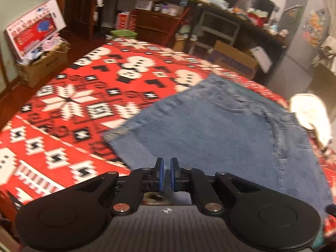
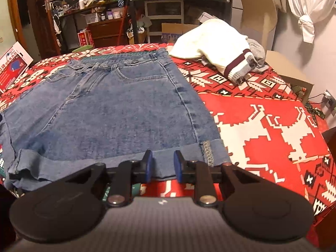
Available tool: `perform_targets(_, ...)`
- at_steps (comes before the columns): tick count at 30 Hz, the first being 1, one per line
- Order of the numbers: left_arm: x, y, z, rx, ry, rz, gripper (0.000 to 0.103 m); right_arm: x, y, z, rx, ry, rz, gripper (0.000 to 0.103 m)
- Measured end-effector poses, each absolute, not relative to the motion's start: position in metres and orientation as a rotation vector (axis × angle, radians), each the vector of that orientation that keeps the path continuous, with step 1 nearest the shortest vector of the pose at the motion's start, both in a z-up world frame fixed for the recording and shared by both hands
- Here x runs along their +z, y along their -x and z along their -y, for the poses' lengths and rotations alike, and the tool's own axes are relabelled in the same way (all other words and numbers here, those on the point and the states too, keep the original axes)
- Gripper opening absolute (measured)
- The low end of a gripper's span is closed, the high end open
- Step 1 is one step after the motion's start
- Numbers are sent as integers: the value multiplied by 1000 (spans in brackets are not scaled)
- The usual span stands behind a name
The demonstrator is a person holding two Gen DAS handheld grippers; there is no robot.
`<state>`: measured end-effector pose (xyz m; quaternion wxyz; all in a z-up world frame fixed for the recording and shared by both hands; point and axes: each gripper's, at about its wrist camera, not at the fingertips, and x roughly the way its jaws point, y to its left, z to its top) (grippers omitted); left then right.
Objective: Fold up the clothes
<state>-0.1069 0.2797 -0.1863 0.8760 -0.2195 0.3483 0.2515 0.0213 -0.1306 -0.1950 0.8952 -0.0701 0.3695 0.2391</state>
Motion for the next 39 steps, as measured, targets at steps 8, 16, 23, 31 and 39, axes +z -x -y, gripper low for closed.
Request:
perform_targets(8, -189, 120, -310, 603, 506, -691, 9, -195, -22, 127, 508, 138, -773, 25)
perform_targets(16, -182, 116, -321, 675, 398, -656, 30, -195, -20, 125, 517, 142, -775, 26)
perform_targets(23, -191, 109, -326, 657, 335, -695, 29, -194, -19, 122, 528, 143, -777, 27)
perform_targets(31, -192, 113, -320, 620, 312, -670, 22, -194, -19, 119, 537, 141, -782, 28)
perform_targets(39, -166, 118, -289, 555, 232, -579, 9, -191, -18, 117, 546, 139, -781, 29)
